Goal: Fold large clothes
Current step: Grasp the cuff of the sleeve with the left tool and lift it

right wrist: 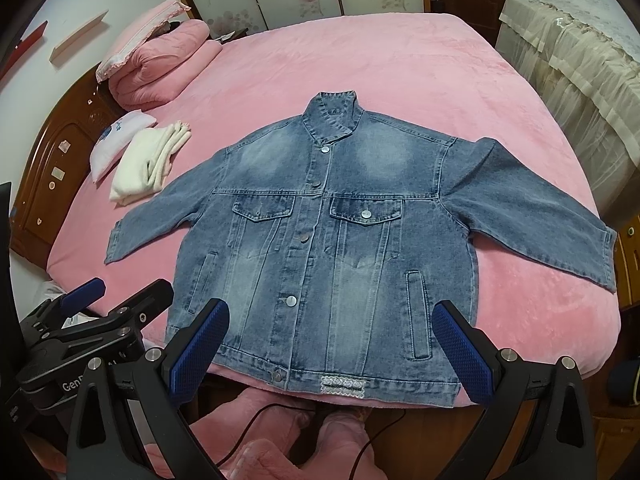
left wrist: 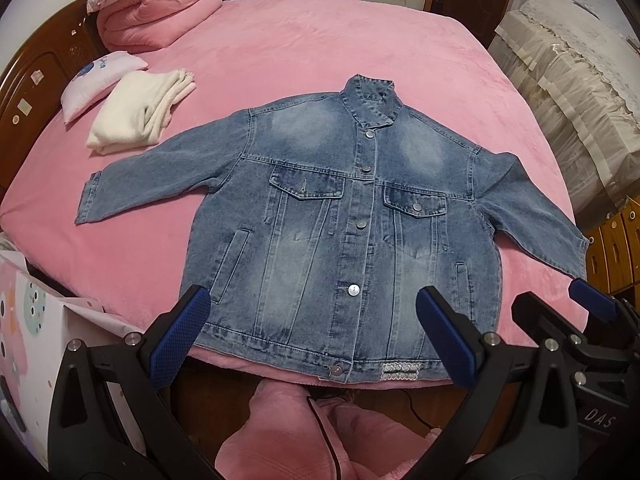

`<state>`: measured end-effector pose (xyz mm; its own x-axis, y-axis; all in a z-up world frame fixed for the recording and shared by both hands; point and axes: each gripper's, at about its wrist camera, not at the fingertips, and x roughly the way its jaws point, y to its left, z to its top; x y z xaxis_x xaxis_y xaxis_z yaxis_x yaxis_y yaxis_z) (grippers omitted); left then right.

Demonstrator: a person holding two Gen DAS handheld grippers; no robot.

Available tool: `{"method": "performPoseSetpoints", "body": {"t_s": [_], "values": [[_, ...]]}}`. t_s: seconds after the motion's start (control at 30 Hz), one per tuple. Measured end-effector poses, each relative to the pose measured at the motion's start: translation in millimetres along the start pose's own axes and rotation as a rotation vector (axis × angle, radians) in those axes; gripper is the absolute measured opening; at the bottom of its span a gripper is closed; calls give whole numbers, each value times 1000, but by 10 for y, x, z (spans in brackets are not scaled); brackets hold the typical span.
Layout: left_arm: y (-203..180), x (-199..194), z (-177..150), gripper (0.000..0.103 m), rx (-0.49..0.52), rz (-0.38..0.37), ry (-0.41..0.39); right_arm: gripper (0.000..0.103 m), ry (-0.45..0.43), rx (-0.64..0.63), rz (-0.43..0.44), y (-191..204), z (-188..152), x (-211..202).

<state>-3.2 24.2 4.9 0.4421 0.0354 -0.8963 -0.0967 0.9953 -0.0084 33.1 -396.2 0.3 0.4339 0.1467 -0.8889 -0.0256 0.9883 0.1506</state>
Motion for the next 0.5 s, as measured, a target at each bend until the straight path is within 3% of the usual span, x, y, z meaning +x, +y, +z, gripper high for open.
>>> {"method": "performPoseSetpoints", "body": {"t_s": [0.27,0.4,0.5], "values": [[220,-8,-38,102,-49,11,6,102,21,-25,17,164,100,99],[481,101,-98,102,-104,1,52,102,49,-52,30,356,146,237],[812,214,-169,102,-194,-47,76,102,87,-88,51,595,149,384]]}}
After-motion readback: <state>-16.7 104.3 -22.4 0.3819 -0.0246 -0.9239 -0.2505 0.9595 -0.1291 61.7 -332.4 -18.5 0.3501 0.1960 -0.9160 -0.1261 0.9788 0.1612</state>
